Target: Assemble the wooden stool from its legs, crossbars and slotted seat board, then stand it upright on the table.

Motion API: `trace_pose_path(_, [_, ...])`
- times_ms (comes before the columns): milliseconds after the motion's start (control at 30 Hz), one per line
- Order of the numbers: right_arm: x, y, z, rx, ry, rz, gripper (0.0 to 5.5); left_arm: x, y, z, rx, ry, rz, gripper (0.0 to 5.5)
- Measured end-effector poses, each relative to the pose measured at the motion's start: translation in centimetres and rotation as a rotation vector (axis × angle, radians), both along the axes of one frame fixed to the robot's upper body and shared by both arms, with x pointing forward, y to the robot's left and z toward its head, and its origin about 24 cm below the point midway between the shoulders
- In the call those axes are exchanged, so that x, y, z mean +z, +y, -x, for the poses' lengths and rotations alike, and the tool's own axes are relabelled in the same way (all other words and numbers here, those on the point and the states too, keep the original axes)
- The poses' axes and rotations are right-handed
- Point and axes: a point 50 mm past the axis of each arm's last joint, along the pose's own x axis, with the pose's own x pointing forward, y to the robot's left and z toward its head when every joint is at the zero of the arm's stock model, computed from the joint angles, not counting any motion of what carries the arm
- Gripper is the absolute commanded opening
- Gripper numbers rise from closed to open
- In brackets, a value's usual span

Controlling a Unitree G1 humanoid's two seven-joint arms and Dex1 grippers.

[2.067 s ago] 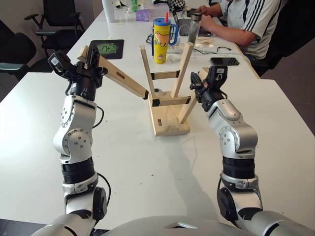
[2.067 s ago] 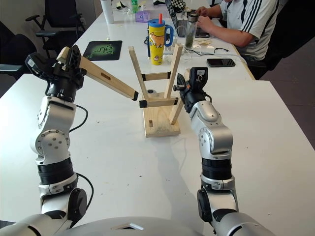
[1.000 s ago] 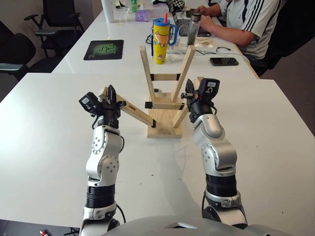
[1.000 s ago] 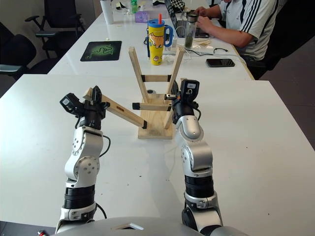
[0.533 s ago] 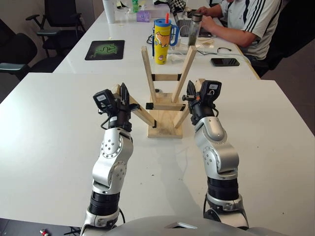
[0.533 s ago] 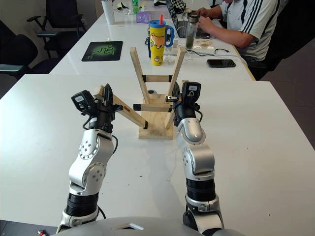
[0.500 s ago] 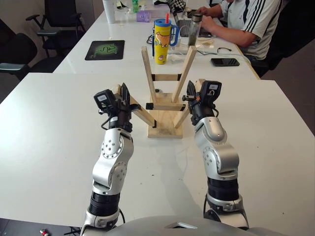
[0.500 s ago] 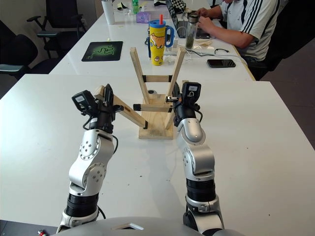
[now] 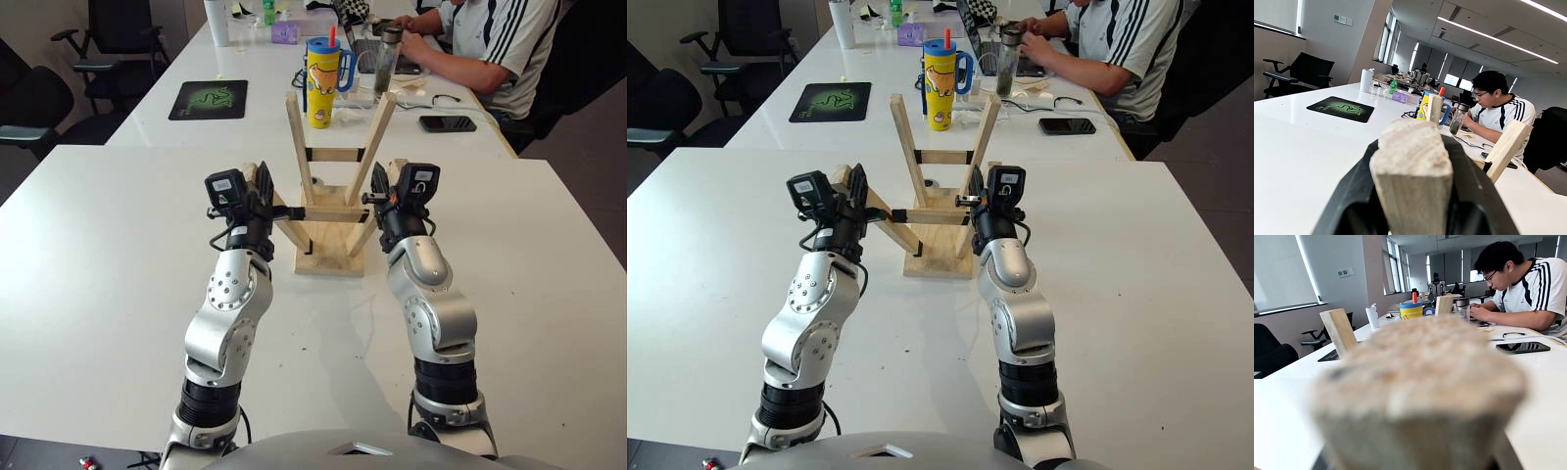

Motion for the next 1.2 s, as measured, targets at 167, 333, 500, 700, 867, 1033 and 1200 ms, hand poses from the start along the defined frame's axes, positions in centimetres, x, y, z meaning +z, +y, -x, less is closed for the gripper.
trace_pose_path(167, [-0.09,-0.08,-0.08,-0.012,-0.003,0.01,0.99,0.18,-0.32,-0.32,-0.035,0.001,-0.052,1.03])
trace_pose_path(333, [-0.11,-0.14,-0.1,-0.018,-0.009,0.017,1.0,0.25,-0.64,-0.22,-0.049,-0.018,-0.12,1.06])
trace_pose_path(500, [-0.26,-0.18,0.05,-0.017,-0.026,0.031,1.01,0.16,-0.73,-0.15,-0.06,-0.032,-0.188,1.15])
trace_pose_path(700, [-0.29,-0.24,0.02,-0.013,-0.031,0.037,1.03,0.19,-0.68,-0.2,-0.073,-0.038,-0.205,1.18])
trace_pose_path(867, [-0.33,-0.3,-0.01,-0.007,-0.033,0.037,1.03,0.14,-0.54,-0.22,-0.088,-0.041,-0.225,1.21])
trace_pose_path(1033, [-0.36,-0.35,-0.04,-0.006,-0.031,0.033,1.03,0.08,-0.36,-0.24,-0.113,-0.043,-0.241,1.26])
trace_pose_path(1200, [-0.42,-0.4,-0.11,-0.005,-0.027,0.028,1.03,0.01,-0.19,-0.25,-0.132,-0.043,-0.255,1.28])
